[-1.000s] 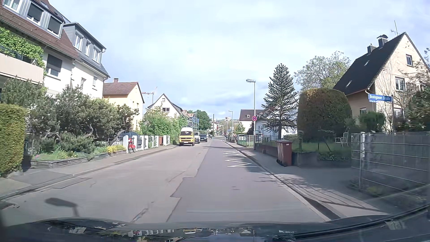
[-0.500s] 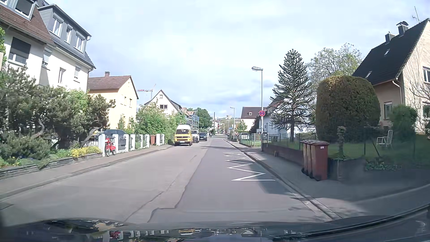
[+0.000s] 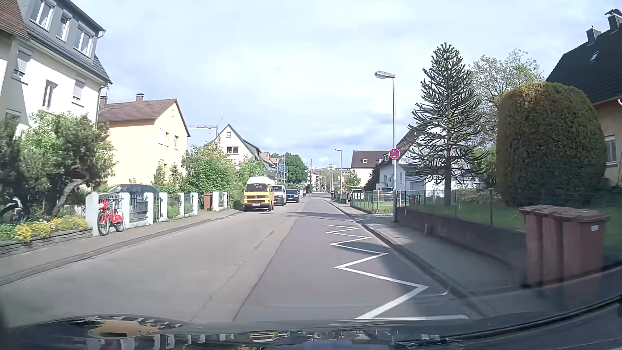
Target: Follow the waypoints while adhering to traffic rules and regulations
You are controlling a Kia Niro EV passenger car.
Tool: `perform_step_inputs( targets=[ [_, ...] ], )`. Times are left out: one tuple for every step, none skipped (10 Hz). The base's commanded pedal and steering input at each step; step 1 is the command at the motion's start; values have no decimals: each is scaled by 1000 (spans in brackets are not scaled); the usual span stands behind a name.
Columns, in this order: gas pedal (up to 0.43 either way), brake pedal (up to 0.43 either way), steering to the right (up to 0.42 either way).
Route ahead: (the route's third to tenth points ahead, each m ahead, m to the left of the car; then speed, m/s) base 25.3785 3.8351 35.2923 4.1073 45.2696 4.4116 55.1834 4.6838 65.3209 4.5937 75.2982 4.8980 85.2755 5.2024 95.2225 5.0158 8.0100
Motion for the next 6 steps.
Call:
perform_step_inputs(
  targets=[
    [39,0,-5],
    [39,0,-4],
    [39,0,-4],
    [39,0,-5],
    [39,0,-3],
    [39,0,-1]
  ],
)
